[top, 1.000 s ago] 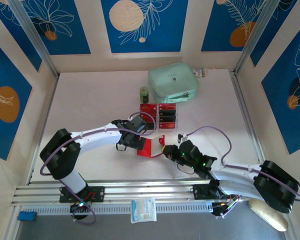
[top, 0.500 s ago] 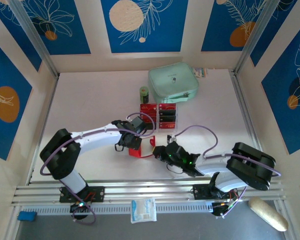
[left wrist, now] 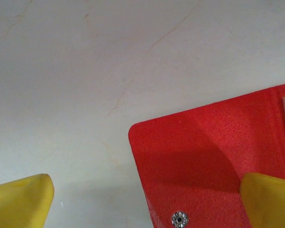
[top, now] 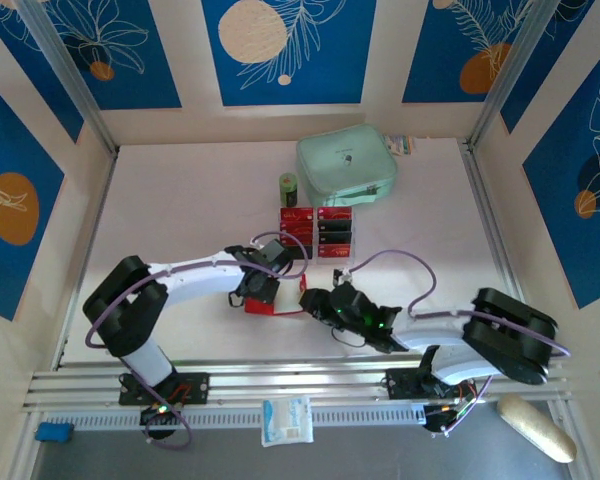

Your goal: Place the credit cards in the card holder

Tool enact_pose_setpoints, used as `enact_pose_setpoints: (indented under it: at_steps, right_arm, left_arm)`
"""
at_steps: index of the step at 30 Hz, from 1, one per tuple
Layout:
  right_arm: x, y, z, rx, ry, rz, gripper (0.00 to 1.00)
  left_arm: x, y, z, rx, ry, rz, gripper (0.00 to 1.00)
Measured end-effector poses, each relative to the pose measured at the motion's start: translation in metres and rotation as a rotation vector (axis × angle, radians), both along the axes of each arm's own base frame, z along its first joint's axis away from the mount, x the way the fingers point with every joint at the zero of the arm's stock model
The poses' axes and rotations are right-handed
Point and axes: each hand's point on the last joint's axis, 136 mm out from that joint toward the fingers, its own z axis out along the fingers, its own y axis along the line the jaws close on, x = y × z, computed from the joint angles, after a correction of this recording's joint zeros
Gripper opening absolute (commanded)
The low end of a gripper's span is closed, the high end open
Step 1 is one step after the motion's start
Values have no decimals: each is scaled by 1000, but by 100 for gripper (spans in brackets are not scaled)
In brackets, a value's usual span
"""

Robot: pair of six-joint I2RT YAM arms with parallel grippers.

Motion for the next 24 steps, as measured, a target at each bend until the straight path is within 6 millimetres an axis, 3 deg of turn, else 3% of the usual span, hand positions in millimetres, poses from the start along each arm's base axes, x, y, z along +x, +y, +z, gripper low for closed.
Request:
enact_pose_setpoints:
  at_steps: [6,11,17,24]
  right_arm:
    - [11,-14,28,-37,-27,0,24]
    - [20,-13,34,-90,-12,36,17]
    - [25,20,33,-130,22,167,12]
    - [27,47,10,-168,95,258,6]
  left_arm:
    - [0,4,11,-29,-47,-1,100]
    - [2,3,27,-76,-97,7,100]
    - [3,3,31,-89,-113,15,100]
    - [0,11,26,-80,-114,31,100]
